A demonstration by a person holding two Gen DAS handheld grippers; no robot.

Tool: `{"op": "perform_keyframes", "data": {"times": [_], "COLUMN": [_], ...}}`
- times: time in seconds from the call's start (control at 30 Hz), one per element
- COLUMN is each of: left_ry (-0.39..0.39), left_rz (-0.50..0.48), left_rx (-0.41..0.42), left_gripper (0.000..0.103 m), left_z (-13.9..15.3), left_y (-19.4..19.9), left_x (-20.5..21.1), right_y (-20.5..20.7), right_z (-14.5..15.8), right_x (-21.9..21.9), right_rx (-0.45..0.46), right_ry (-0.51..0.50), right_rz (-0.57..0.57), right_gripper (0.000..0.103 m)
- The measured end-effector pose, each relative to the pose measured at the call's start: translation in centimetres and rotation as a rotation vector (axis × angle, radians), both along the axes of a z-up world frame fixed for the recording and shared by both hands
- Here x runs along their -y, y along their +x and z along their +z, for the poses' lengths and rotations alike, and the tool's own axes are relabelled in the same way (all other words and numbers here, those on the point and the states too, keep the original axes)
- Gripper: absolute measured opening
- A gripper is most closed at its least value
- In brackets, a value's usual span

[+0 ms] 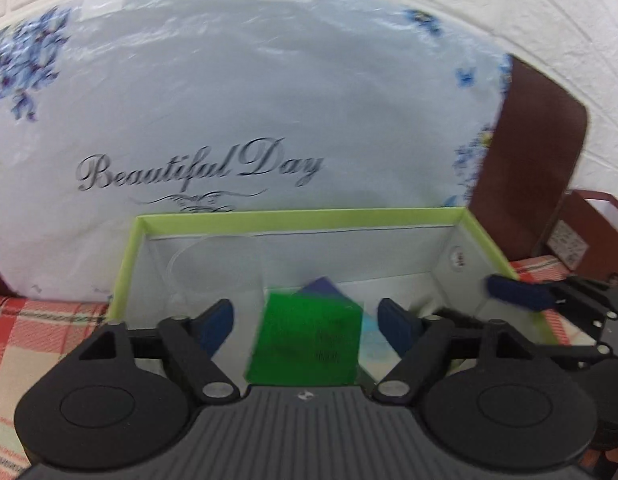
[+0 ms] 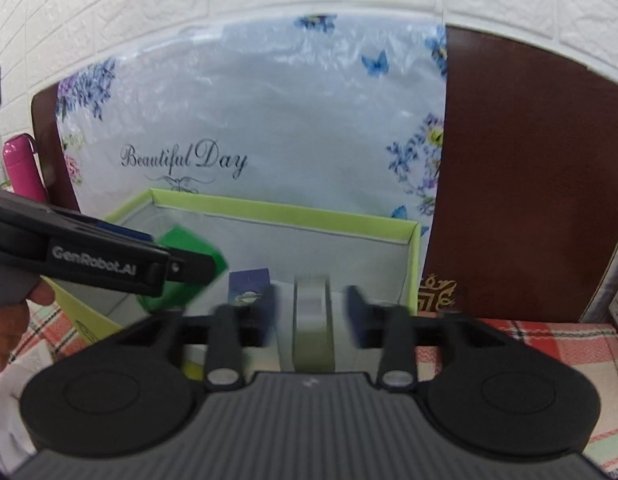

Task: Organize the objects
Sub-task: 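Carry both boxes over the lime-green box and release them inside, then move both tools back over the remaining items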

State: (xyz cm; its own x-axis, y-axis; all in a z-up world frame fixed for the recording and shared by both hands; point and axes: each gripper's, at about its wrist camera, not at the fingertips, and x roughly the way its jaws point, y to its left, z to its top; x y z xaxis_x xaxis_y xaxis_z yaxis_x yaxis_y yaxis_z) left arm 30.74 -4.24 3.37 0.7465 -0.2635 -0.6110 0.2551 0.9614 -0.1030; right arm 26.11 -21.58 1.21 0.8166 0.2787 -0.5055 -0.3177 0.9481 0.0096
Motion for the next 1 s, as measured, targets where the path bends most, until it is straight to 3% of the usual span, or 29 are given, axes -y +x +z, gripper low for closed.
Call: {"op": "perform_keyframes", "data": {"times": [0.1,0.3,0.43,0.57,0.7,1.0], "left_ry": [-0.031,-0.103,-0.123,-0.119,-0.101,-0.112], "left_rz": [0.020,0.065,0.070,0.050,0.028,0.108], "left_rx": [0.007,0.107,0.157,0.176,0.198,0.093], "left_gripper": [0.084,0.084,0.087,0.094,0.097,0.097], "left_z": [0.0,3.2,5.2,5.5,4.0,-0.5], "left_y": [-0.3,-4.3,-8.5,-13.4,-18.4,-24.4], "left_x": [-1.4,-3.1,-3.6,-3.7,-4.0,-6.7], "right_y": [-1.2,-5.9,-9.8,-13.7,-17.6,-23.5], "right_z": [0.4,3.9,5.8,6.3,5.2,1.4], "right_x": [0.3,1.8,3.3,4.2,3.9,2.9], "right_rx": [0.067,0.256,0.302,0.272,0.232,0.091], "right_ry": [0.011,0.048,0.130,0.188,0.179,0.183], "right_rz": [0.026,-0.042,-0.075,-0.056,-0.047,-0.038], "right_gripper": [0.078,0.101,0.103,0.103,0.103,0.103]}}
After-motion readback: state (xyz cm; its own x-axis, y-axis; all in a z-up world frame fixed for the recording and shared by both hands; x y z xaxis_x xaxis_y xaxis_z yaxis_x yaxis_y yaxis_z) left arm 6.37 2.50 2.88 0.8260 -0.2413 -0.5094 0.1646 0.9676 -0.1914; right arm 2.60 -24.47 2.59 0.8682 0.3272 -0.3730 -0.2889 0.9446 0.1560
